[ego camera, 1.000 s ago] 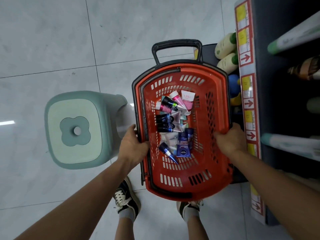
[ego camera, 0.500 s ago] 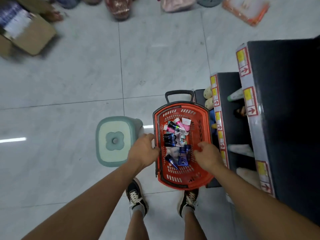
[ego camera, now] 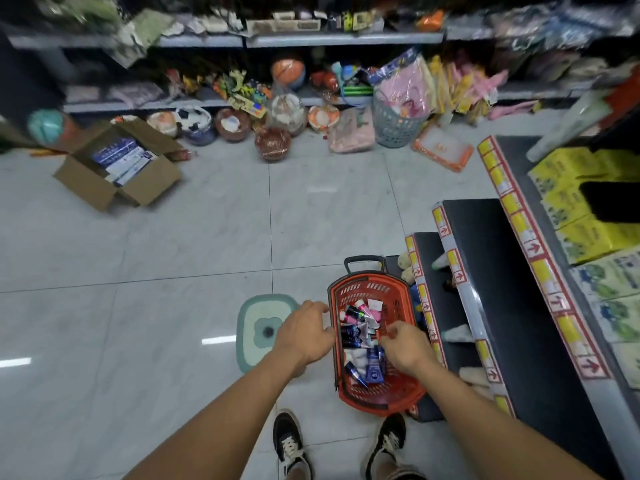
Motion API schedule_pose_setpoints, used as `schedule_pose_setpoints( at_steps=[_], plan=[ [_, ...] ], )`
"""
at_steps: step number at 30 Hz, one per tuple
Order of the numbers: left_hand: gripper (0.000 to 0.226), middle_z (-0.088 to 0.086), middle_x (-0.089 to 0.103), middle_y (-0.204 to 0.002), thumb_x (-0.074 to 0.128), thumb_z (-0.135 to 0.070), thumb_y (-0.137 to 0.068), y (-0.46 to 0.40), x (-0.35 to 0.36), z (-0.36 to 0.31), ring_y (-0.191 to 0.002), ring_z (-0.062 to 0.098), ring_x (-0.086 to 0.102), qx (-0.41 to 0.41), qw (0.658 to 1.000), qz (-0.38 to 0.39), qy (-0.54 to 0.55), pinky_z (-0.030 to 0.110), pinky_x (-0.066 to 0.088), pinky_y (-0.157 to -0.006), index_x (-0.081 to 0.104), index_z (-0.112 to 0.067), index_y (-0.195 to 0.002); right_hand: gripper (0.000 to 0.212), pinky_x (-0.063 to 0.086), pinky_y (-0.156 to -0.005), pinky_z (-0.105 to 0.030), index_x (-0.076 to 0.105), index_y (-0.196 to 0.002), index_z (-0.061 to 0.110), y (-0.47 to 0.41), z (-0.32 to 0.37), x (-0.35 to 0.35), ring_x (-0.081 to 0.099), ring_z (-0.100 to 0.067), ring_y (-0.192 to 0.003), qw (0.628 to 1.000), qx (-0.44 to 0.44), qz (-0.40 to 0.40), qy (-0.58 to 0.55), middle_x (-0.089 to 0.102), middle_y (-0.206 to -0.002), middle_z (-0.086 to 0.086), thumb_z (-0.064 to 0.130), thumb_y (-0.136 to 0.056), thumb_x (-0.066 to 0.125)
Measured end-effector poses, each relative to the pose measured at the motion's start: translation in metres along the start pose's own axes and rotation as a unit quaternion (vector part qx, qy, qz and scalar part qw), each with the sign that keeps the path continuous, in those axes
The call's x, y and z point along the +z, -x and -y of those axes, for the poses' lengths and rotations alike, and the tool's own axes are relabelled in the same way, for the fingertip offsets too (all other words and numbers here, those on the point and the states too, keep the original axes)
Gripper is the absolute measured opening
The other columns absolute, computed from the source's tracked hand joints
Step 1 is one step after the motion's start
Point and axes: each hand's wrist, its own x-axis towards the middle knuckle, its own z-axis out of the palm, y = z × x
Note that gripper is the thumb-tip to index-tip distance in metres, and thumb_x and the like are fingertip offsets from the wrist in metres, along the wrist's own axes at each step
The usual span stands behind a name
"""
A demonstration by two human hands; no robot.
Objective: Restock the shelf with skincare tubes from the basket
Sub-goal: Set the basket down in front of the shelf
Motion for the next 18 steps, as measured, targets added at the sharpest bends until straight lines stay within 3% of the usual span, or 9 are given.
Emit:
schedule_pose_setpoints(
  at_steps=[2, 5, 8, 10, 13, 16, 18],
  plan=[
    [0.053, 0.004, 0.054, -0.147, 0.057, -0.033, -0.096, 0.015, -0.014, -0.002, -0.130, 0.025, 0.055, 0.015, 1.000, 0.001, -0.021, 0.040, 0.049, -0.106, 0.052, -0.019, -0.147, 0.037, 0.031, -0.048, -0.012, 0.059, -0.134, 0.015, 0.020, 0.006, -0.001, 0.047, -0.003, -0.064, 1.000, -0.002, -0.007, 0.002, 0.066, -0.118, -0.003, 0.032, -0.100, 0.058],
    [0.048, 0.005, 0.055, -0.142, 0.055, -0.033, -0.097, 0.028, -0.029, -0.011, -0.126, 0.026, 0.057, 0.044, 0.997, 0.008, -0.060, 0.039, 0.050, -0.103, 0.054, -0.019, -0.144, 0.032, 0.038, -0.050, -0.016, 0.062, -0.127, 0.016, 0.040, 0.008, -0.002, 0.052, -0.003, -0.065, 1.000, 0.004, -0.023, -0.019, 0.065, -0.104, 0.001, 0.032, -0.099, 0.059],
    [0.045, 0.006, 0.057, -0.138, 0.054, -0.032, -0.097, 0.031, -0.035, -0.027, -0.123, 0.027, 0.058, 0.070, 0.992, 0.026, -0.103, 0.039, 0.051, -0.100, 0.056, -0.018, -0.140, 0.021, 0.051, -0.066, -0.028, 0.063, -0.112, 0.018, 0.055, 0.003, -0.005, 0.057, -0.009, -0.070, 0.998, 0.021, -0.033, -0.038, 0.067, -0.098, 0.001, 0.032, -0.098, 0.059],
    [0.042, 0.006, 0.059, -0.134, 0.055, -0.033, -0.096, 0.026, -0.035, -0.041, -0.119, 0.028, 0.060, 0.088, 0.987, 0.042, -0.126, 0.039, 0.052, -0.098, 0.059, -0.017, -0.135, 0.017, 0.049, -0.070, -0.029, 0.062, -0.110, 0.020, 0.059, -0.005, -0.008, 0.056, -0.012, -0.072, 0.997, 0.037, -0.038, -0.059, 0.064, -0.094, 0.002, 0.033, -0.099, 0.060],
    [0.033, 0.003, 0.064, -0.120, 0.057, -0.042, -0.092, 0.011, -0.027, -0.065, -0.103, 0.024, 0.063, 0.110, 0.978, 0.069, -0.161, 0.041, 0.057, -0.089, 0.064, -0.024, -0.118, 0.027, 0.046, -0.072, -0.028, 0.064, -0.116, 0.018, 0.060, -0.021, -0.015, 0.058, -0.015, -0.079, 0.992, 0.064, -0.044, -0.094, 0.061, -0.095, 0.002, 0.037, -0.098, 0.061],
    [0.022, -0.002, 0.066, -0.101, 0.058, -0.047, -0.088, -0.014, -0.013, -0.094, -0.087, 0.018, 0.064, 0.130, 0.963, 0.103, -0.213, 0.040, 0.059, -0.080, 0.063, -0.028, -0.099, 0.031, 0.052, -0.081, -0.031, 0.066, -0.116, 0.019, 0.055, -0.043, -0.021, 0.062, -0.019, -0.088, 0.987, 0.086, -0.044, -0.129, 0.068, -0.104, 0.000, 0.042, -0.096, 0.059],
    [0.021, -0.001, 0.068, -0.098, 0.058, -0.045, -0.088, -0.026, -0.005, -0.119, -0.085, 0.018, 0.065, 0.145, 0.950, 0.131, -0.243, 0.038, 0.059, -0.078, 0.062, -0.027, -0.097, 0.036, 0.054, -0.085, -0.033, 0.067, -0.117, 0.021, 0.049, -0.061, -0.023, 0.065, -0.022, -0.093, 0.983, 0.108, -0.043, -0.144, 0.071, -0.112, -0.001, 0.046, -0.092, 0.059]
  ],
)
